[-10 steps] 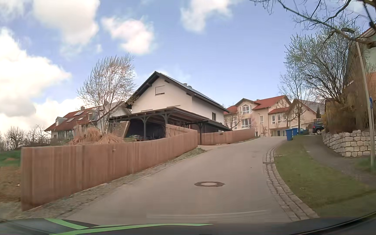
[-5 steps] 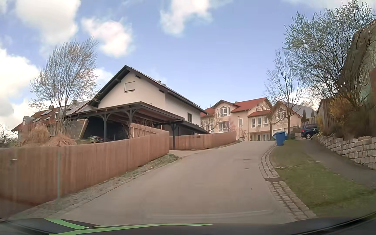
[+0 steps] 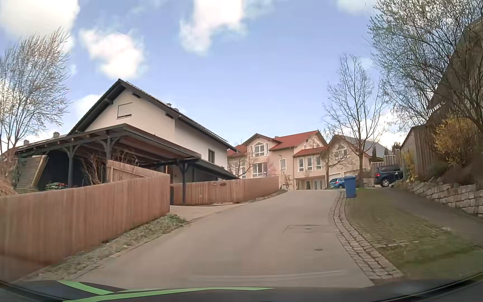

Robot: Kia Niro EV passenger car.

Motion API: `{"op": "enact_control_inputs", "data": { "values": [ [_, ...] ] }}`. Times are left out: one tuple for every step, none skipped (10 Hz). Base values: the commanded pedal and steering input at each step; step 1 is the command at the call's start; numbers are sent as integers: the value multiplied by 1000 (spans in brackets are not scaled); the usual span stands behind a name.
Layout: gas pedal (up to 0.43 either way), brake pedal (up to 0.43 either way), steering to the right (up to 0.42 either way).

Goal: Follow the waypoints while adhering to traffic rules and regulations

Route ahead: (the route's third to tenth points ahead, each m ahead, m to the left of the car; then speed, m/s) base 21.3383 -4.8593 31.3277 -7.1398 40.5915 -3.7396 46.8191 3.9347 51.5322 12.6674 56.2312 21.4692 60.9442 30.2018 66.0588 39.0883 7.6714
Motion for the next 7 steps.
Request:
{"op": "enact_control_inputs", "data": {
  "values": [
    [177,0,94],
    [177,0,96],
    [189,0,96],
    [197,0,96],
    [197,0,96],
    [197,0,96],
    [197,0,94]
  ]
}}
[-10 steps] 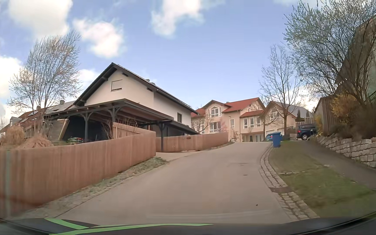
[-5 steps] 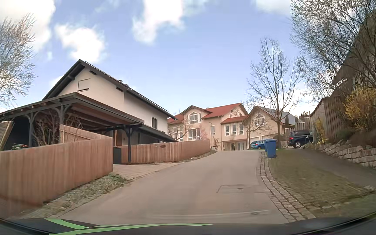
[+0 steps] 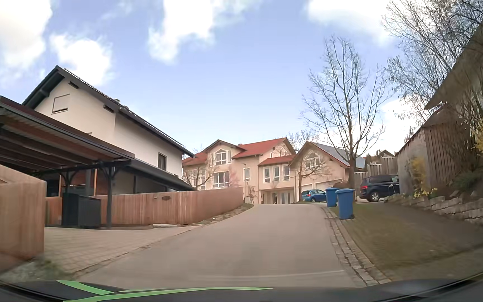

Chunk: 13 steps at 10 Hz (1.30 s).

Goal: Follow the waypoints while adhering to traffic rules and regulations

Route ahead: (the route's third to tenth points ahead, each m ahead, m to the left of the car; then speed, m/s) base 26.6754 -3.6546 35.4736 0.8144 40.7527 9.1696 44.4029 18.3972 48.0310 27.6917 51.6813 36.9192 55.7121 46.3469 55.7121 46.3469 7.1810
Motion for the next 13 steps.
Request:
{"op": "enact_control_inputs", "data": {
  "values": [
    [197,0,92],
    [197,0,91],
    [220,0,84],
    [220,0,77],
    [220,0,76],
    [220,0,72],
    [220,0,65],
    [220,0,62],
    [220,0,60],
    [220,0,56],
    [220,0,50],
    [220,0,44],
    [220,0,40]
  ]
}}
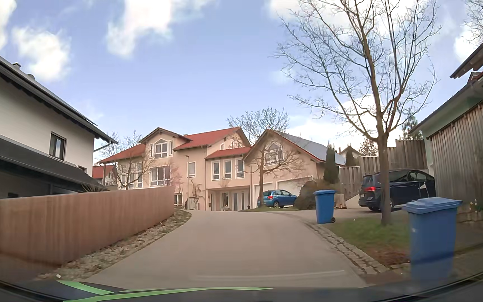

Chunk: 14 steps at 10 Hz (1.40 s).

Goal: Follow the waypoints while adhering to traffic rules and regulations

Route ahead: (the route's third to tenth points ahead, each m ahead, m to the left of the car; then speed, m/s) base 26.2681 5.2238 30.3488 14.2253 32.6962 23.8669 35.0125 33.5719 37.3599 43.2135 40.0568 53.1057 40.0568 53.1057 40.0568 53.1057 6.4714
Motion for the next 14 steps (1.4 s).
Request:
{"op": "enact_control_inputs", "data": {
  "values": [
    [220,0,35],
    [220,0,24],
    [220,0,15],
    [220,0,12],
    [220,0,11],
    [220,0,11],
    [220,0,8],
    [220,0,6],
    [220,0,6],
    [220,0,5],
    [220,0,1],
    [220,0,-3],
    [220,0,-6],
    [220,0,-6]
  ]
}}
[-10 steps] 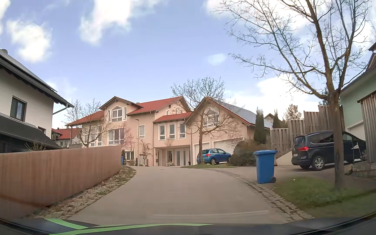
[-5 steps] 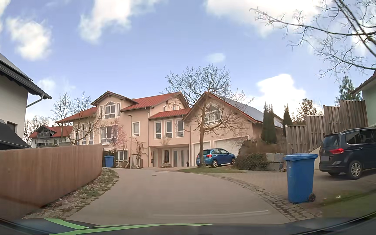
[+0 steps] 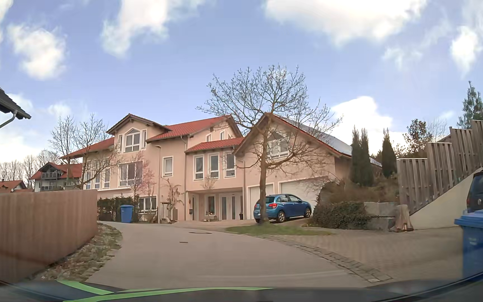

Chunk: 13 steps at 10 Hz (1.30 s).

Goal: Follow the waypoints while adhering to traffic rules and regulations

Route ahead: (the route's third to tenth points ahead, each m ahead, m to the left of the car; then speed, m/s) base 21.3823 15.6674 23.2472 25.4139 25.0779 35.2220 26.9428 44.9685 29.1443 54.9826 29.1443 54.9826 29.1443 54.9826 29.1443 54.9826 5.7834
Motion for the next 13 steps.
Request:
{"op": "enact_control_inputs", "data": {
  "values": [
    [220,0,-7],
    [220,0,-9],
    [220,0,-14],
    [220,0,-21],
    [220,0,-32],
    [220,0,-48],
    [209,0,-63],
    [197,0,-93],
    [189,0,-127],
    [189,0,-156],
    [189,0,-188],
    [189,0,-214],
    [189,0,-234]
  ]
}}
